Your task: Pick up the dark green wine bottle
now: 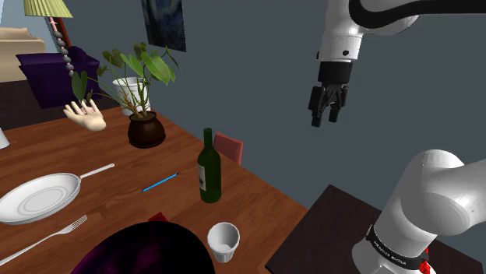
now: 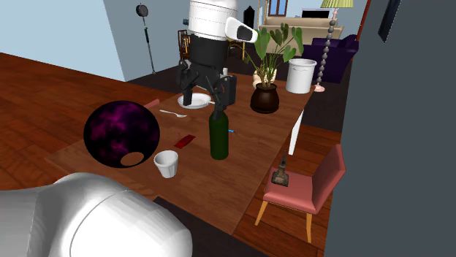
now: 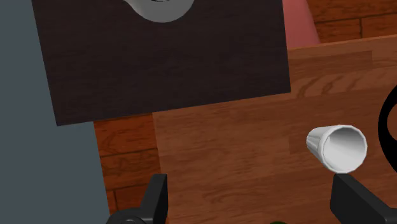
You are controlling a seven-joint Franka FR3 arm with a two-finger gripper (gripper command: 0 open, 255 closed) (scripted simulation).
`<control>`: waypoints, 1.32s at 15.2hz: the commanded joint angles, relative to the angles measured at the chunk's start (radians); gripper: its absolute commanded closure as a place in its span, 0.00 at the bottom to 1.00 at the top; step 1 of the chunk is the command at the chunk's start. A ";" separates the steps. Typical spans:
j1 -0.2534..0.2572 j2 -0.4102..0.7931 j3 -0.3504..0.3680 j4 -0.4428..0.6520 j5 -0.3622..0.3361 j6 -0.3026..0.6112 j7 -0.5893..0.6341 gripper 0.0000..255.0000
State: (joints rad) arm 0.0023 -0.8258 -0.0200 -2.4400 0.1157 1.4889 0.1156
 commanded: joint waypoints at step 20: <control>0.079 0.745 0.163 0.487 -0.046 0.264 0.069 0.00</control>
State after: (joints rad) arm 0.0772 -0.1231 0.1351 -1.9912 0.0789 1.7484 0.1778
